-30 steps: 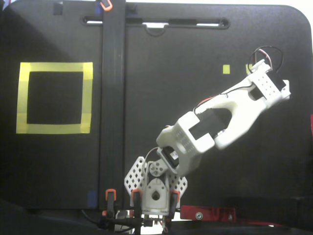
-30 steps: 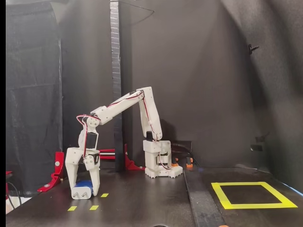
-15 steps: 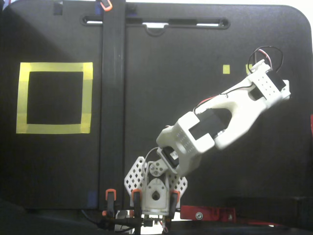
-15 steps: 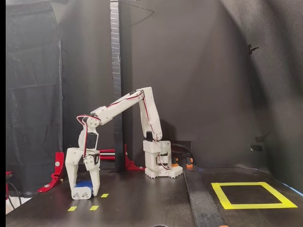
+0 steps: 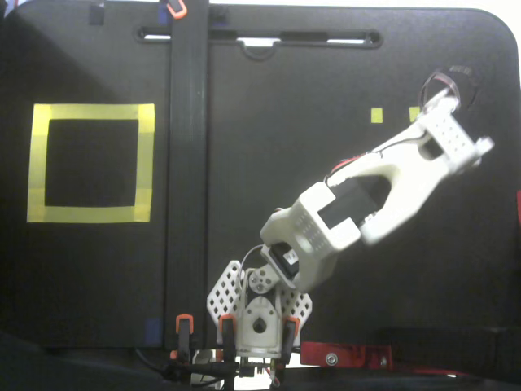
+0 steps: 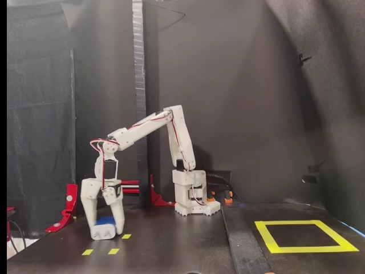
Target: Grasp the block and place it in the designated area.
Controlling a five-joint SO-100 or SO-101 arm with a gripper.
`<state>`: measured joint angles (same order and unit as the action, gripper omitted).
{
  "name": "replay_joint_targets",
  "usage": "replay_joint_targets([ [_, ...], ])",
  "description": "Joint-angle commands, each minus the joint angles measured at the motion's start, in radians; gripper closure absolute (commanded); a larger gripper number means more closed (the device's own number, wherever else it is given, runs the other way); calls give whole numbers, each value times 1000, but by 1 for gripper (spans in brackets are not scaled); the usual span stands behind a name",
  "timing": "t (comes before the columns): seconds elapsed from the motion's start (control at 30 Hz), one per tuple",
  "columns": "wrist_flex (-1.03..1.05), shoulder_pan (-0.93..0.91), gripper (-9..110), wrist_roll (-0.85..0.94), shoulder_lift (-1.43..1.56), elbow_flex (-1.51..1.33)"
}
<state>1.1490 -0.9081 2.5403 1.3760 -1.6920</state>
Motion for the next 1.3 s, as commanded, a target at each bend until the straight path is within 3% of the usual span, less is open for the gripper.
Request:
replay_joint_targets([
  [0.0, 64, -3, 81, -9, 49, 94],
  [0.4, 327, 8, 81, -35, 60, 371],
  [0.87, 344, 18, 81, -51, 83, 379],
  [1.27, 399, 235, 81, -307, 95, 376],
])
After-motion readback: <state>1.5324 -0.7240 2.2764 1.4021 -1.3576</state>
